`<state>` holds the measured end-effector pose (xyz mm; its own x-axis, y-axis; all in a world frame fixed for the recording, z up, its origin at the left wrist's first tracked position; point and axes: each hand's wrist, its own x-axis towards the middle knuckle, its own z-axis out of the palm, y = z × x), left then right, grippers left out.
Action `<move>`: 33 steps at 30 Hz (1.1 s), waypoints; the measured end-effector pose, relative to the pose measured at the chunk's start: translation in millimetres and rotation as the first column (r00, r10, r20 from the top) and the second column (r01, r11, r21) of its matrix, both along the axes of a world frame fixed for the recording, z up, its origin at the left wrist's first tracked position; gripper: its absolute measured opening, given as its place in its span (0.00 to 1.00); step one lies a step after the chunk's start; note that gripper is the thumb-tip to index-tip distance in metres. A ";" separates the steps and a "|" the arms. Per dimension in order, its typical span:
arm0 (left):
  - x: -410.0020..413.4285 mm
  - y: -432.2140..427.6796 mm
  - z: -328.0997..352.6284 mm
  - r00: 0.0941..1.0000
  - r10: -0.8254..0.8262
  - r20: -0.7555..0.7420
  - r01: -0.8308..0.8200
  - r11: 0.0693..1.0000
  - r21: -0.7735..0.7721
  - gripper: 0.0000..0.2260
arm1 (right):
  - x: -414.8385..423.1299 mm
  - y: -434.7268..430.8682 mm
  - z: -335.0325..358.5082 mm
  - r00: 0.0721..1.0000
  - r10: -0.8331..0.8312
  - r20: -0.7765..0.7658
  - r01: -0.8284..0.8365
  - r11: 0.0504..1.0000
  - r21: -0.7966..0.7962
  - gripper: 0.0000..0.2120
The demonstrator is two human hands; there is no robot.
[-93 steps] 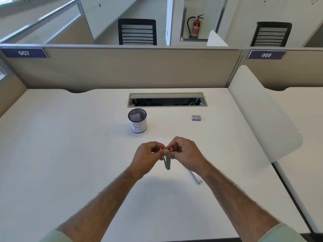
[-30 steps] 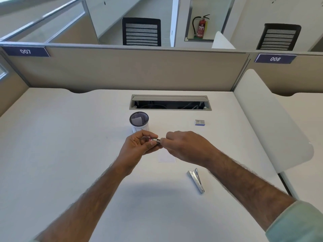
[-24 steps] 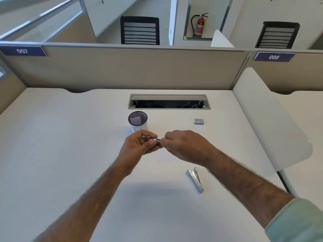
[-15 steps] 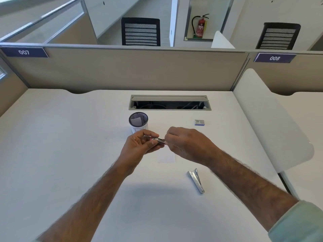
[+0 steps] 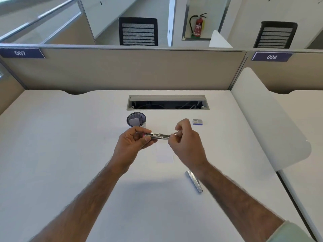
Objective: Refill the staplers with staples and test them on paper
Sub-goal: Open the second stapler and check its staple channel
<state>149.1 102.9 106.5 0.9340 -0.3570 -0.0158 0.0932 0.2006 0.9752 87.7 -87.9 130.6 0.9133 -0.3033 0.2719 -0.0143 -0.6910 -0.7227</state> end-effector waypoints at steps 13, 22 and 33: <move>-12.4 -10.8 6.7 0.936 0.048 0.350 -0.142 0.958 0.247 0.13 | -2.7 25.6 4.9 0.958 -0.185 -0.220 0.279 0.426 0.860 0.09; -33.4 -10.0 13.3 0.410 -0.251 0.877 -0.406 0.811 0.422 0.12 | -7.1 35.0 8.8 0.980 -0.195 -0.029 0.017 -0.059 0.998 0.12; -37.7 -4.0 35.8 0.181 -0.455 0.872 -0.518 0.709 0.478 0.18 | -4.6 36.5 18.6 0.992 -0.117 0.038 -0.067 -0.253 0.965 0.13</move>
<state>111.4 98.8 142.3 0.3675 -0.6699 0.6451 -0.9023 -0.4250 0.0727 83.1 -51.4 149.2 0.8986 -0.2914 -0.3281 0.1071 0.8707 -0.4799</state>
